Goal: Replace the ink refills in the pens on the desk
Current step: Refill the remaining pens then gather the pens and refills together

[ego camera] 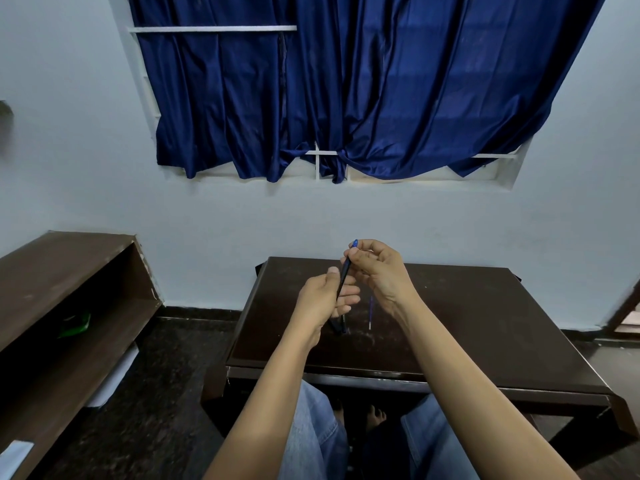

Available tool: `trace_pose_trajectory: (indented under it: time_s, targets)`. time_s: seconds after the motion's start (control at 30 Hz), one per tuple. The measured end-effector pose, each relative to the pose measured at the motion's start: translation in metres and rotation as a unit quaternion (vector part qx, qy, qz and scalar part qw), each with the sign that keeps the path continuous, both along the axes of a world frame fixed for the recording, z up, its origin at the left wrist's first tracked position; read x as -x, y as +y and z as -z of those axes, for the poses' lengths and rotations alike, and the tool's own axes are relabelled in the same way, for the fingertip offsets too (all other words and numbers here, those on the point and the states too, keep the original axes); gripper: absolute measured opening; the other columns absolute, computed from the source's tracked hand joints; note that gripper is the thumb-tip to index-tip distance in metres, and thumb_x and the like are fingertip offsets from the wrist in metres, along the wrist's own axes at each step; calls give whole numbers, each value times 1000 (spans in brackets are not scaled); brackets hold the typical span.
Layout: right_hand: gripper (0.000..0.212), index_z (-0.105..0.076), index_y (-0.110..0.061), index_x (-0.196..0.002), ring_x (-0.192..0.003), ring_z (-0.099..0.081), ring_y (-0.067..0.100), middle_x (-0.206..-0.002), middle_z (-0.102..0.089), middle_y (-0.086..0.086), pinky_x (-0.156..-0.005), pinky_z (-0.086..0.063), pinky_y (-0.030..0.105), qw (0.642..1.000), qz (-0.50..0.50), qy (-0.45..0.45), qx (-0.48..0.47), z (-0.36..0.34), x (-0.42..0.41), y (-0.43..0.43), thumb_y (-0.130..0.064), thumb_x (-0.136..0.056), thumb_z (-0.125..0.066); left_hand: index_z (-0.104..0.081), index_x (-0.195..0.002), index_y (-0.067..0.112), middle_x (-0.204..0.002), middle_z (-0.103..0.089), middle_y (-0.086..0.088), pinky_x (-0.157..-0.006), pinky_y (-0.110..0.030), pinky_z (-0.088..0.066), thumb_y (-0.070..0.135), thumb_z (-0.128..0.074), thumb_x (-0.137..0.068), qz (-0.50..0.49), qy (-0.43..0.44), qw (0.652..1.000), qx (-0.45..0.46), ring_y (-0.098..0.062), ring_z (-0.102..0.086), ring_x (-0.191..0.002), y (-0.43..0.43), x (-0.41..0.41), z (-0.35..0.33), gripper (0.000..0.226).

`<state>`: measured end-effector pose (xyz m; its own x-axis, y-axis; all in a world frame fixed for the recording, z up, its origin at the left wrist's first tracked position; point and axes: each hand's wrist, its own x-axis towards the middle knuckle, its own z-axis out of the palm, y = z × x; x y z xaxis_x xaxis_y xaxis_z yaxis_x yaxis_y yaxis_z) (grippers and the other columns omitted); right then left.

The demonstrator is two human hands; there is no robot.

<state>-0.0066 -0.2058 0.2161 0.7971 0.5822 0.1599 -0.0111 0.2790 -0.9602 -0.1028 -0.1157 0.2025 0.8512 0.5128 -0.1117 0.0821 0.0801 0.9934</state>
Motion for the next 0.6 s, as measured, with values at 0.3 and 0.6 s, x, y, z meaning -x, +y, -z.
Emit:
trace_pose_trajectory:
  time_s: [0.3, 0.6]
  targets:
    - [3, -65, -10, -90, -76, -67, 21, -80, -71, 8, -71, -54, 31, 1000, -3, 6, 0, 1, 2, 1, -11, -87, -67, -67, -100, 16, -94, -73, -6, -59, -20, -55, 37, -55, -94, -24, -27, 999, 16, -11, -71, -76, 2, 2, 0, 24]
    - [4, -64, -7, -90, -73, -66, 20, -80, -69, 10, -71, -55, 29, 1000, -11, 10, -8, 2, 4, 3, -9, -88, -66, -67, -93, 19, -86, -72, -1, -57, -18, -50, 32, -70, -84, -50, -35, 998, -1, -7, -65, -68, 8, 4, 1, 17]
